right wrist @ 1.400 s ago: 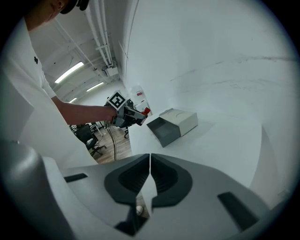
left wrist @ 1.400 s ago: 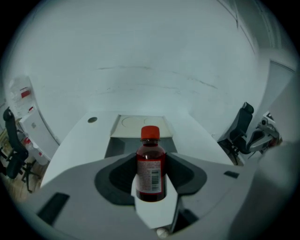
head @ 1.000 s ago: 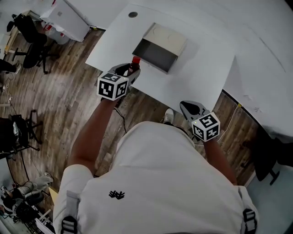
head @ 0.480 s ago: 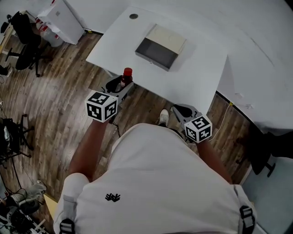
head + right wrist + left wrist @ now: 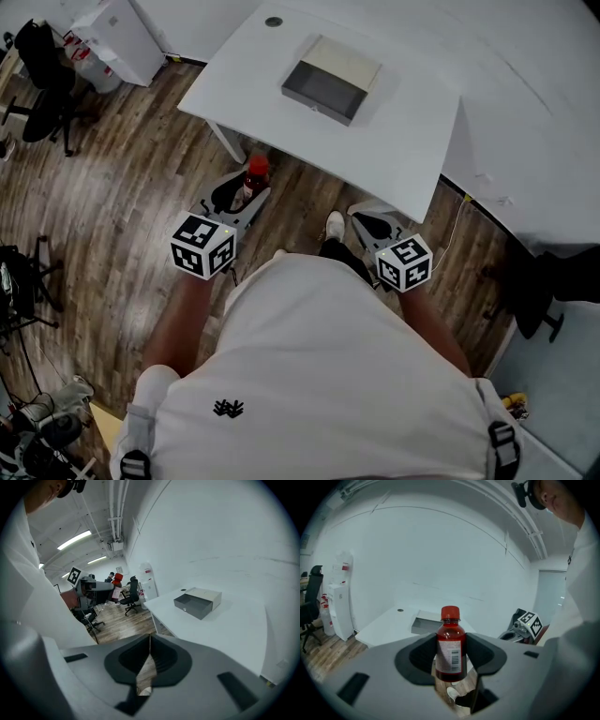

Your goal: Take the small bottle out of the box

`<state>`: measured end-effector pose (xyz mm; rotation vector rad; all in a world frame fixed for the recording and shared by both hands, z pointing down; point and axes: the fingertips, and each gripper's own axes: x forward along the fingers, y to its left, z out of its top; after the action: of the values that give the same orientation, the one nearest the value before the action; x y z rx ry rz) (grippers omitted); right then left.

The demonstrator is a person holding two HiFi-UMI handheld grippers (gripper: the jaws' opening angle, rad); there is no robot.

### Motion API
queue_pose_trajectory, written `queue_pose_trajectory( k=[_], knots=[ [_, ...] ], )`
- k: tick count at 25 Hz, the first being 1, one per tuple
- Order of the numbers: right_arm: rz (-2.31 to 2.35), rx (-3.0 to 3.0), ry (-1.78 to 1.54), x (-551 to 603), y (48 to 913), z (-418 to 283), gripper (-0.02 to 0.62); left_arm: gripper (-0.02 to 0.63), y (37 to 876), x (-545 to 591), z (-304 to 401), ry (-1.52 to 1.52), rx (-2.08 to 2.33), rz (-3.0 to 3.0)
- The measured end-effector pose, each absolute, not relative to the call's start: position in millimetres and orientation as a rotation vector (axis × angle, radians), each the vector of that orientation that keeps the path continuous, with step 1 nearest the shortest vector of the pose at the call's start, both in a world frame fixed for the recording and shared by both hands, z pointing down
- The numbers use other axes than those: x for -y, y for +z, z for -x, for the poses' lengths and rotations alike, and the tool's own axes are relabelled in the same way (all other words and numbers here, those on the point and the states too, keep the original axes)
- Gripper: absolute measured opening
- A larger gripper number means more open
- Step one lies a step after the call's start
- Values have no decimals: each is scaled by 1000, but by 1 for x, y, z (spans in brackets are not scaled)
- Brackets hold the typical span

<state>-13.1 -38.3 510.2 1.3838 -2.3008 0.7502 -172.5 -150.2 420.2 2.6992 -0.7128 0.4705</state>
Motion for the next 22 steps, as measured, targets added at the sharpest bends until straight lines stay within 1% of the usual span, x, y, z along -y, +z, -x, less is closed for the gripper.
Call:
queue_pose_trajectory(
  k=[13,22],
  knots=[
    [-1459,2270,739,1,504,41,8,199,417,106,198,430,645,-2739],
    [-1470,2258,729,-6,505,42,8,199,419,98,194,424,614,-2749]
  ],
)
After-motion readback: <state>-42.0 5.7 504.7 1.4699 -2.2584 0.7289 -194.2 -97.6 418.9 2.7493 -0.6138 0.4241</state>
